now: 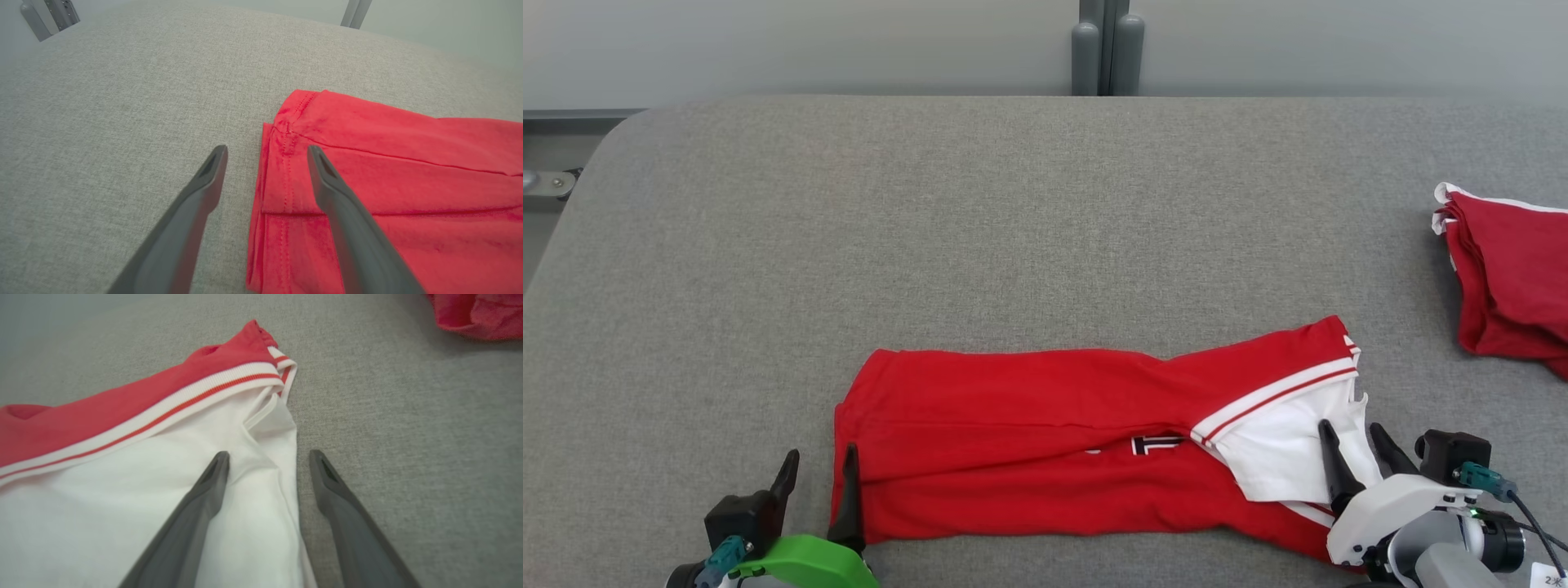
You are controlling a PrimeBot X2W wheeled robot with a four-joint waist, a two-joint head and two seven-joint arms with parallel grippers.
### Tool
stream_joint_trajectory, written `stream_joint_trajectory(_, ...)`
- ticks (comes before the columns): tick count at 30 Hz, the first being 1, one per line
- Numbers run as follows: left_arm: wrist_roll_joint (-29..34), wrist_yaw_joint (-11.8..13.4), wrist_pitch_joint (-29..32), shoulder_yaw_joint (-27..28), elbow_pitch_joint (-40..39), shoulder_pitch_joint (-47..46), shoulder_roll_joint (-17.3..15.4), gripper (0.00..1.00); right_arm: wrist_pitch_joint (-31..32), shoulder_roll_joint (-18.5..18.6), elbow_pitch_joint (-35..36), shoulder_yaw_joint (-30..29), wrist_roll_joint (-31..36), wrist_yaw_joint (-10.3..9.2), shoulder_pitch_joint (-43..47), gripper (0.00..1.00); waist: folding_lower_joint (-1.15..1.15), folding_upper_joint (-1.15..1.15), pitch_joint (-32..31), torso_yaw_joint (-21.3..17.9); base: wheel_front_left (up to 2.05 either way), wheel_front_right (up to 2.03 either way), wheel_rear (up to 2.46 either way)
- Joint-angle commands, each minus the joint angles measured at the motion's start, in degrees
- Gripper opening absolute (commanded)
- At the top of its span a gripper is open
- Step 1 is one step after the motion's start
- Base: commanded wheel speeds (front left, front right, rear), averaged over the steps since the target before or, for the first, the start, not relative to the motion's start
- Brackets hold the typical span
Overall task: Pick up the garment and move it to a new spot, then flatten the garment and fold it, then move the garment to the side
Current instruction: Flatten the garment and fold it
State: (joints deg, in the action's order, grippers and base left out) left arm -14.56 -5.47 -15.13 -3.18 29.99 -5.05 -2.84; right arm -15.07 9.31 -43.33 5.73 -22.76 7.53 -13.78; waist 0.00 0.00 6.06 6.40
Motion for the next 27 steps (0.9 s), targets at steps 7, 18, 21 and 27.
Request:
stream_joint_trajectory(7,-0.1,0.4,0.0,-0.1,-0.9,-0.5,-0.2,1.00,0.4,-2.7,-5.6,6.0,-5.0,0.08,-1.3,1.00,0.00,0.00,0.4,0.4,0.00,0.00,0.00)
stream_joint_trajectory(18,-0.4,0.3,0.0,-0.3,-1.6,-0.5,-0.1,1.00,0.4,1.5,-7.7,9.8,-11.7,-0.19,-3.8,0.00,0.00,0.00,0.8,1.1,0.00,0.00,0.00)
stream_joint_trajectory(21,-0.5,0.4,0.0,-0.1,-1.8,-0.1,-0.1,1.00,0.1,3.9,-5.6,6.3,-10.9,-0.19,-4.2,0.00,0.00,0.00,0.7,0.9,0.00,0.00,0.00)
stream_joint_trajectory(27,-0.7,0.4,0.0,0.1,-1.5,0.8,-0.2,1.00,-0.1,5.4,1.8,2.1,-7.6,-0.11,-3.4,0.00,0.00,0.00,0.0,-0.3,0.00,0.00,0.00)
